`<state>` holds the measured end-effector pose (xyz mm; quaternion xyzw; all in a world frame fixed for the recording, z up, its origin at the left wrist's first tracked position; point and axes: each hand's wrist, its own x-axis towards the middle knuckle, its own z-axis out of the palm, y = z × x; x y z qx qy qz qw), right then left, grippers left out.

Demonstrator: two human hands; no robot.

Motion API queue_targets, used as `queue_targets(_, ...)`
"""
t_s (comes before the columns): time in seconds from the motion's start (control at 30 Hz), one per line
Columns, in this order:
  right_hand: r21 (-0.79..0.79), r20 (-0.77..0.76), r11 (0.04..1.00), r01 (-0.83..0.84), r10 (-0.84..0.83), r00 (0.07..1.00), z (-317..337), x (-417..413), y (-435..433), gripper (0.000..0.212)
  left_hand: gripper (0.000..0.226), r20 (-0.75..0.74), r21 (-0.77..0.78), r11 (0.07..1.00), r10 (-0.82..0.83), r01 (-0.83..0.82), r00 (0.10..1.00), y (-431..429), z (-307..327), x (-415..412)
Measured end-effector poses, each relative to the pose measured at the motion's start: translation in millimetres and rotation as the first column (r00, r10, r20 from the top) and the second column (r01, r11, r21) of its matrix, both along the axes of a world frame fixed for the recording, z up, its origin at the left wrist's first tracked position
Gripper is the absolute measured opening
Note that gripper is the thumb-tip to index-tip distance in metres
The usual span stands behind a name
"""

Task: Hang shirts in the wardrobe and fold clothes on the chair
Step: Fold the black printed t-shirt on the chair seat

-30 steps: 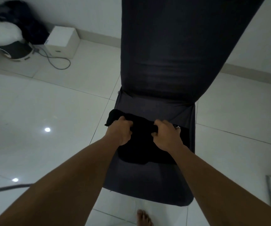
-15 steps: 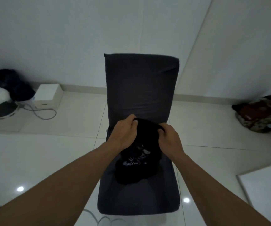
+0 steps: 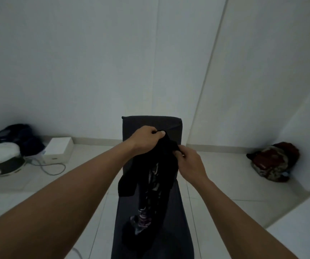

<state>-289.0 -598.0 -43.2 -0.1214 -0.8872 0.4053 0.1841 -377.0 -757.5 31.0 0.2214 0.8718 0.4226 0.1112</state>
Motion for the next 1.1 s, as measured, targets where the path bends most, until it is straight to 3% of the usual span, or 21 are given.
queue_targets(0.1,-0.184,-0.017,0.981,0.056,-0.061,0.998,34,9,10,0.027,0.064,0.006,-0.142,0.986,-0.092,0.092,0.996,-25,40,14)
queue_targets(0.17,-0.392,-0.021,0.916,0.087,-0.104,0.994,56,18,18,0.023,0.057,0.035,-0.301,0.938,-0.171,0.174,0.985,-45,63,22)
queue_targets(0.27,-0.486,-0.020,0.867,0.110,-0.137,0.990,83,35,27,0.022,0.041,-0.017,-0.402,0.902,-0.178,0.156,0.984,-72,85,22)
queue_targets(0.4,-0.369,-0.031,0.924,0.103,-0.123,0.992,117,58,32,0.023,0.015,-0.168,-0.289,0.957,-0.069,0.018,0.983,-106,107,18)
queue_targets(0.57,-0.162,-0.016,0.986,0.024,-0.026,1.000,140,81,39,0.014,0.014,-0.266,-0.047,0.994,0.081,-0.097,0.961,-134,126,25)
queue_targets(0.7,-0.346,-0.069,0.936,0.066,-0.095,0.993,154,92,46,0.027,0.019,-0.226,0.116,0.981,0.177,-0.154,0.958,-151,132,29)
queue_targets(0.77,-0.362,-0.084,0.928,0.093,-0.132,0.988,160,98,47,0.036,0.020,-0.200,0.170,0.971,0.202,-0.169,0.959,-157,134,31)
queue_targets(0.83,-0.288,-0.068,0.952,0.100,-0.124,0.990,166,102,46,0.044,0.021,-0.193,0.200,0.963,0.219,-0.180,0.956,-159,137,33)
queue_targets(0.93,-0.147,0.067,0.989,0.024,-0.014,0.998,172,104,37,0.027,0.020,-0.198,0.179,0.962,0.241,-0.206,0.950,-156,144,37)
queue_targets(1.0,0.083,0.274,0.991,-0.103,0.077,0.959,173,103,30,0.004,0.023,-0.199,0.162,0.966,0.234,-0.203,0.952,-149,153,40)
queue_targets(1.1,0.379,0.463,0.896,-0.233,0.035,0.886,168,93,20,0.012,0.018,-0.231,0.094,0.980,0.192,-0.174,0.954,-132,166,47)
